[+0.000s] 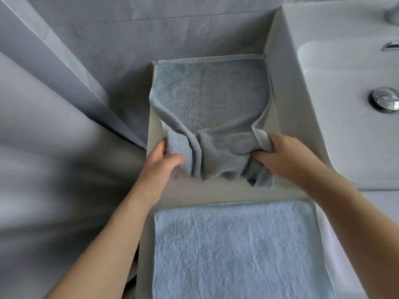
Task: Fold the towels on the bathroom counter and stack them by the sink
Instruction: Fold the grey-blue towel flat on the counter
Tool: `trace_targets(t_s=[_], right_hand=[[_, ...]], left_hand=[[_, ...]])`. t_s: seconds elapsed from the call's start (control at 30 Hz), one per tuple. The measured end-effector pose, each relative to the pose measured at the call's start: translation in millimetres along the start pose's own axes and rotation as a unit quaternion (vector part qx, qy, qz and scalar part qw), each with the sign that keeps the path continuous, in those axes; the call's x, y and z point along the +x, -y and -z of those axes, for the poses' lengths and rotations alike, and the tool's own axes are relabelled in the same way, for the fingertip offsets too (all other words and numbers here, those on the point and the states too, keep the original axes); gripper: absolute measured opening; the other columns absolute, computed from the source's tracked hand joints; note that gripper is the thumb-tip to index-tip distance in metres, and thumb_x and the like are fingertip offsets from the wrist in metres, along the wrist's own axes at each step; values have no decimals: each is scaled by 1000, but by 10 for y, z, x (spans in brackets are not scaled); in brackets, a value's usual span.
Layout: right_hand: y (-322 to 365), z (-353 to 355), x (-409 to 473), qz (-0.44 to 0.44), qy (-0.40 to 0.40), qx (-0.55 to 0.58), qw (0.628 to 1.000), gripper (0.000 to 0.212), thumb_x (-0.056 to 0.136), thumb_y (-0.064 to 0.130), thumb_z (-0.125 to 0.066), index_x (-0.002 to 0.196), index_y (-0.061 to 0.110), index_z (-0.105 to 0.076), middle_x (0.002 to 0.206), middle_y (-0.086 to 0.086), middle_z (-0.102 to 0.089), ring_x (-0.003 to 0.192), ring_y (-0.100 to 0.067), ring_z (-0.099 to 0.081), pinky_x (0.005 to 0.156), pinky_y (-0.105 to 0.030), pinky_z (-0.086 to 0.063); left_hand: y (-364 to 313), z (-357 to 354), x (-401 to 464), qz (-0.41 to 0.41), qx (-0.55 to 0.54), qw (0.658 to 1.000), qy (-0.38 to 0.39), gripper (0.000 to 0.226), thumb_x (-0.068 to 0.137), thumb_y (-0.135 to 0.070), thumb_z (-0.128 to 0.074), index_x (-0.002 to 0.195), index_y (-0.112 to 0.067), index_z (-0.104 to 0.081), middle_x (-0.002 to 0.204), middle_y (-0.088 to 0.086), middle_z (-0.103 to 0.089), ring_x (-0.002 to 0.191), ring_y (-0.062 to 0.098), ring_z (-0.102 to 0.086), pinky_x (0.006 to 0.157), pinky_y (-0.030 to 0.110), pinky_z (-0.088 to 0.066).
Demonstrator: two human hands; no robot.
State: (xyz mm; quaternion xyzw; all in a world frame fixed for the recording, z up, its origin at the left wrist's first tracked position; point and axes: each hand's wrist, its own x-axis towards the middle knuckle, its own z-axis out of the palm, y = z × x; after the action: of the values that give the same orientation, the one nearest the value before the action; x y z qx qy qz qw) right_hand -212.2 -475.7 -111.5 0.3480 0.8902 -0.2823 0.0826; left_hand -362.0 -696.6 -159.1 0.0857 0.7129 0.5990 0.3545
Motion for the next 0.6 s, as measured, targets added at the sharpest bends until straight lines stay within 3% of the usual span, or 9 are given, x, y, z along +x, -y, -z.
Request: trace_targets(t_s=[0.07, 0.17, 0.27, 0.33, 0.4, 0.47, 0.5, 0.6], right_hand=[[85, 130, 12, -32, 13, 231, 972, 11, 86, 19, -63, 96, 17, -67, 92, -3, -71, 88, -25, -67, 79, -38, -53], [148, 274, 19, -101, 52, 487, 866, 21, 88, 7, -57, 100, 16, -72, 97, -11, -73, 87, -25, -70, 82, -38, -57], [149, 303, 25, -177, 101, 512, 834, 24, 92, 14, -50, 89, 1, -70, 82, -14, -73, 71, -24, -71, 61, -33, -60], [111, 251, 30, -220, 107, 539, 806, 29, 94, 20, -44, 86, 2, -65, 86, -19, -67, 73, -30, -68, 66, -36, -59], [82, 191, -9, -251, 79, 582, 769, 37, 96, 33, -42, 89, 6, -66, 91, -18, -68, 75, -29, -70, 68, -37, -59], [23, 79, -74, -256, 57, 617, 742, 53, 95, 53, -43, 106, 8, -68, 101, -15, -72, 89, -29, -72, 83, -41, -57], [0, 19, -109, -242, 52, 627, 738, 60, 94, 59, -43, 117, 8, -66, 108, -16, -72, 99, -29, -70, 93, -43, -52], [-5, -157, -270, -135, 56, 672, 726, 57, 91, 43, -55, 133, 6, -55, 125, -20, -63, 117, -32, -61, 106, -51, -42]], left_hand=[[-14, 76, -3, -45, -5, 996, 74, 41, 78, -13, -69, 117, -23, -63, 114, -3, -72, 110, 13, -66, 90, 23, -53], [-10, 138, 45, -38, 17, 992, 118, 60, 66, -24, -81, 121, -22, -56, 121, -4, -67, 120, 14, -59, 95, 37, -50], [-16, 75, 137, -40, 152, 980, 125, 80, 64, -28, -87, 133, -29, -46, 128, -12, -58, 125, 4, -51, 95, 36, -49], [15, -1, 222, -73, 291, 948, 103, 63, 71, -27, -87, 126, -22, -57, 122, -6, -63, 120, 13, -55, 99, 41, -48], [39, -74, 278, -109, 327, 936, 76, 31, 79, -23, -79, 109, -19, -70, 107, -3, -70, 107, 16, -63, 90, 40, -53], [25, -128, 239, -95, 198, 975, 42, 10, 86, -20, -69, 93, -26, -74, 90, -10, -75, 88, 6, -68, 74, 28, -56], [3, -138, 220, -67, 108, 992, 21, 10, 87, -23, -66, 91, -26, -74, 91, -9, -76, 88, 6, -69, 75, 26, -55], [-56, -150, 161, 30, -123, 992, -2, 19, 96, -30, -61, 111, -23, -69, 110, 2, -75, 102, 19, -71, 80, 38, -58]])
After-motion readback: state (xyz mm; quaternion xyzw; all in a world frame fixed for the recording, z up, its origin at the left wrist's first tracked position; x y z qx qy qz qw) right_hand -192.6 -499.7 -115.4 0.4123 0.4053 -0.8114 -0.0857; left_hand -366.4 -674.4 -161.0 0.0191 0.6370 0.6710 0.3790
